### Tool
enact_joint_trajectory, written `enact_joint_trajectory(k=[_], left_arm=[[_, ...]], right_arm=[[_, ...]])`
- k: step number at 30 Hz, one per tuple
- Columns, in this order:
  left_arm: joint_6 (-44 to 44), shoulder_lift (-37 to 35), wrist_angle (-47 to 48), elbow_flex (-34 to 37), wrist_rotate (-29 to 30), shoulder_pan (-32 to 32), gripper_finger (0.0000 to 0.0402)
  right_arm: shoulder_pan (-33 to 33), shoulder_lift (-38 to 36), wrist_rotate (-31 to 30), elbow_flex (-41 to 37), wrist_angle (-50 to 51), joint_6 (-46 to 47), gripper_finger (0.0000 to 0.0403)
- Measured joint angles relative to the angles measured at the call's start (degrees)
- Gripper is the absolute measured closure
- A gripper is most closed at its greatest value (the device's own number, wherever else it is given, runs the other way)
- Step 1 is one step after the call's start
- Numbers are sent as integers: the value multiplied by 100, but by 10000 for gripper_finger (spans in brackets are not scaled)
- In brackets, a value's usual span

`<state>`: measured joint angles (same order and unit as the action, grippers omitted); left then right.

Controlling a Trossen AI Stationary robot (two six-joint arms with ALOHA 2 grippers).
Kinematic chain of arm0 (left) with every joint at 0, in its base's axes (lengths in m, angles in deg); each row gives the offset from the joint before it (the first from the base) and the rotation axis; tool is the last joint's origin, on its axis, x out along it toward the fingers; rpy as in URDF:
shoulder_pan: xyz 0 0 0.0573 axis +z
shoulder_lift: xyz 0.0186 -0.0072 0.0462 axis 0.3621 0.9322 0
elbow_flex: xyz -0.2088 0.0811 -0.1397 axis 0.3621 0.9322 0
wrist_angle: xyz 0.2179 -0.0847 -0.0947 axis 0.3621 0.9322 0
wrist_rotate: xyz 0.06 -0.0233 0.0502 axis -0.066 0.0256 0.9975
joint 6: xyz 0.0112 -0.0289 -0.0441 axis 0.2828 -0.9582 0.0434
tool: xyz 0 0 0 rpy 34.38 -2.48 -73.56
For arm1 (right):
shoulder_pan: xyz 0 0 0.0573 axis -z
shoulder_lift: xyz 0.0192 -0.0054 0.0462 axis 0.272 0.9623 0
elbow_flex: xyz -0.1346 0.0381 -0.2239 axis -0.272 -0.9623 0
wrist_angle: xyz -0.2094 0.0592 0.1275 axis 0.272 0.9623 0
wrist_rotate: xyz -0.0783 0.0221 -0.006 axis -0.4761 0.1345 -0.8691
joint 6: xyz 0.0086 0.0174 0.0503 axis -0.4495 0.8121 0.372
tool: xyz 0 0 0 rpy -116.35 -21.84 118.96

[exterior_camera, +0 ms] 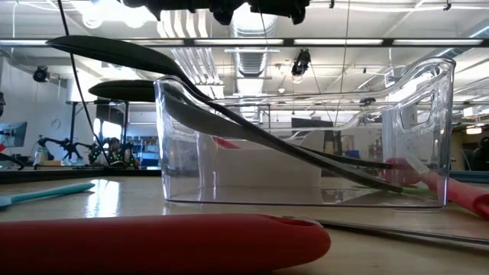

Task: Pick & Place Kitchen Items
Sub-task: Put the golden knife into the top transparent bin

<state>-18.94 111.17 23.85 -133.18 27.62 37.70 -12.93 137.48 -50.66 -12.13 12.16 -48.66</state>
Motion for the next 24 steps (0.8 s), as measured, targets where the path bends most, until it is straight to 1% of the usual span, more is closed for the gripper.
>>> enact_joint_trajectory(k=[4,5,8,13,14,16,18,20,22,24], left_arm=[[87,-25,110,0,-30,3,371],[93,-26,98,-6,-24,-2,371],[94,-26,118,-9,-18,4,371],[31,-25,200,-9,5,4,371],[-38,-25,205,-9,16,5,363],[-266,-30,264,-9,66,9,330],[-409,-50,286,-13,74,9,283],[-425,-136,620,-44,177,9,231],[-410,-243,1082,-125,613,4,184],[-323,-419,1725,-190,1213,7,145]], right_arm=[[-2,-56,-7,67,201,-81,369],[-1,-84,3,55,193,-92,378],[27,-101,-1,33,209,-72,387],[78,-96,4,33,231,-74,389],[88,-96,4,39,233,-73,389],[117,-133,-4,47,244,-86,389],[155,-205,-17,49,268,-87,389],[230,-273,-20,49,349,-87,389],[317,-344,-16,51,508,-85,389],[481,-411,-16,65,715,-73,389]])
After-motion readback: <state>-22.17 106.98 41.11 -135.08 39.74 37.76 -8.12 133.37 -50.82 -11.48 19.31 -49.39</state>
